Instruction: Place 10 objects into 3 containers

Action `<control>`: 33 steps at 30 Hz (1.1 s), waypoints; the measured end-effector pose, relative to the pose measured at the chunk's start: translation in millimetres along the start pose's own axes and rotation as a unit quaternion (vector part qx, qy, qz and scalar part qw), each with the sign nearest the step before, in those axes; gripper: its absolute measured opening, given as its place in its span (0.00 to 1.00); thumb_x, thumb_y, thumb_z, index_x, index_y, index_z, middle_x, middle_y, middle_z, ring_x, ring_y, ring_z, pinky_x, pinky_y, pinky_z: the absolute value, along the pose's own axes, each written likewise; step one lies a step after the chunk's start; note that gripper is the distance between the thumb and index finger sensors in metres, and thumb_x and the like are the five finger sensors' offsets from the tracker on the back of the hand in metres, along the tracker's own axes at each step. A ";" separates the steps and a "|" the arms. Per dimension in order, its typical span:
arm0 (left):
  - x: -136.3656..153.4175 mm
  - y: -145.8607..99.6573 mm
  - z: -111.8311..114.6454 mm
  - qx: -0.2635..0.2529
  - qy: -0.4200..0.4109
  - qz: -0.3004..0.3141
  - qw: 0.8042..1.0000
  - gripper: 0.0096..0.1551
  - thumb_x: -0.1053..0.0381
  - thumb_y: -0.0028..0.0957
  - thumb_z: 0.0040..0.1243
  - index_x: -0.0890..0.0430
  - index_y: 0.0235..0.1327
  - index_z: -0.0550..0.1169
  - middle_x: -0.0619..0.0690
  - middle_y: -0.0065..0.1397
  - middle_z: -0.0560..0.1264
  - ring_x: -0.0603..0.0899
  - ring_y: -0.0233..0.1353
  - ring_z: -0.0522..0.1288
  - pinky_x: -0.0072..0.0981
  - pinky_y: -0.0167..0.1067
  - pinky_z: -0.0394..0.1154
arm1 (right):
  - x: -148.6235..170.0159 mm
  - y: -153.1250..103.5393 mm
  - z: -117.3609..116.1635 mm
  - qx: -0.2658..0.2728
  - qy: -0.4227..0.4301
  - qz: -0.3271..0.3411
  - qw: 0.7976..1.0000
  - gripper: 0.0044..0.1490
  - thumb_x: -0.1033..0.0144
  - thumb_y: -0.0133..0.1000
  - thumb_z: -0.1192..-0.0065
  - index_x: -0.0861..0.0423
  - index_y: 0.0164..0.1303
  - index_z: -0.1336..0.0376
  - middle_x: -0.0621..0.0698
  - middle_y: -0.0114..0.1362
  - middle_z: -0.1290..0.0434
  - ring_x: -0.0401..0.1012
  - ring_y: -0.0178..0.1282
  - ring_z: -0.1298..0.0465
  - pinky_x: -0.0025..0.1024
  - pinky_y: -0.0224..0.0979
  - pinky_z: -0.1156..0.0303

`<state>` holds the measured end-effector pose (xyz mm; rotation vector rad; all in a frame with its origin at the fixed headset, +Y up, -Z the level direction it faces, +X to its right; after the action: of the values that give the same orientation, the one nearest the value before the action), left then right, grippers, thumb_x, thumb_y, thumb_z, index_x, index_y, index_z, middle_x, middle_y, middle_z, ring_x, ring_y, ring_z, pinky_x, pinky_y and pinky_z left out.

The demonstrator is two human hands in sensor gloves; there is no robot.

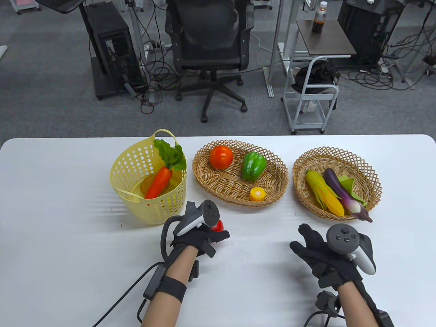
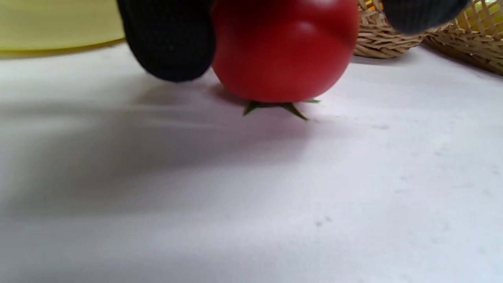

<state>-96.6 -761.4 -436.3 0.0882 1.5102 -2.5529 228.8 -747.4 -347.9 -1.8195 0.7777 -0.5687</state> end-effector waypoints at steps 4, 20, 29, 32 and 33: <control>0.2 2.4 3.2 -0.009 0.010 -0.001 1.000 0.61 0.23 0.58 0.52 0.54 0.88 0.43 0.66 0.88 0.51 0.71 0.78 0.70 0.39 0.54 0.81 | 0.2 0.2 -0.5 -0.001 0.000 -0.003 1.000 0.53 0.41 0.66 0.57 0.62 0.85 0.68 0.73 0.85 0.63 0.70 0.75 0.41 0.63 0.72 0.39; -0.8 0.4 4.5 -0.068 0.035 0.005 0.997 0.60 0.23 0.56 0.53 0.56 0.87 0.48 0.63 0.83 0.62 0.64 0.71 0.78 0.32 0.51 0.82 | -2.8 -0.3 0.5 -0.001 0.005 -0.003 1.000 0.53 0.41 0.66 0.57 0.62 0.85 0.68 0.73 0.85 0.63 0.70 0.75 0.41 0.63 0.72 0.39; -10.9 -17.9 -33.2 -0.112 0.006 0.004 0.994 0.60 0.20 0.56 0.51 0.55 0.88 0.47 0.61 0.83 0.62 0.62 0.72 0.77 0.29 0.51 0.82 | -4.9 0.5 0.7 -0.003 0.005 0.006 1.000 0.53 0.41 0.66 0.57 0.62 0.85 0.68 0.73 0.85 0.63 0.70 0.75 0.41 0.63 0.72 0.39; -21.4 -22.7 -52.8 -0.127 0.007 0.005 0.992 0.60 0.20 0.57 0.51 0.54 0.88 0.47 0.61 0.84 0.62 0.62 0.73 0.77 0.29 0.51 0.82 | -4.5 0.5 0.3 -0.004 0.003 0.004 1.000 0.53 0.41 0.66 0.57 0.62 0.85 0.68 0.73 0.85 0.63 0.70 0.75 0.41 0.63 0.72 0.39; -25.6 -24.1 -60.0 -0.134 0.006 0.007 0.991 0.60 0.20 0.57 0.51 0.54 0.88 0.47 0.61 0.84 0.62 0.62 0.73 0.77 0.29 0.51 0.82 | -4.4 0.4 0.3 -0.005 0.003 0.004 1.000 0.53 0.41 0.66 0.57 0.62 0.85 0.68 0.73 0.85 0.63 0.70 0.75 0.41 0.63 0.72 0.39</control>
<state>-78.0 -694.6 -441.0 0.0788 1.8327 -2.3176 225.9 -744.1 -348.4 -1.8232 0.7922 -0.5655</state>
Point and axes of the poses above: the tracker on the back of each hand, its own x axis roughly to the little-finger side, its own y axis roughly from the wrist to the fingertips, z = x × y, the point moved 5 cm from there along y, roughly from the wrist to the fingertips
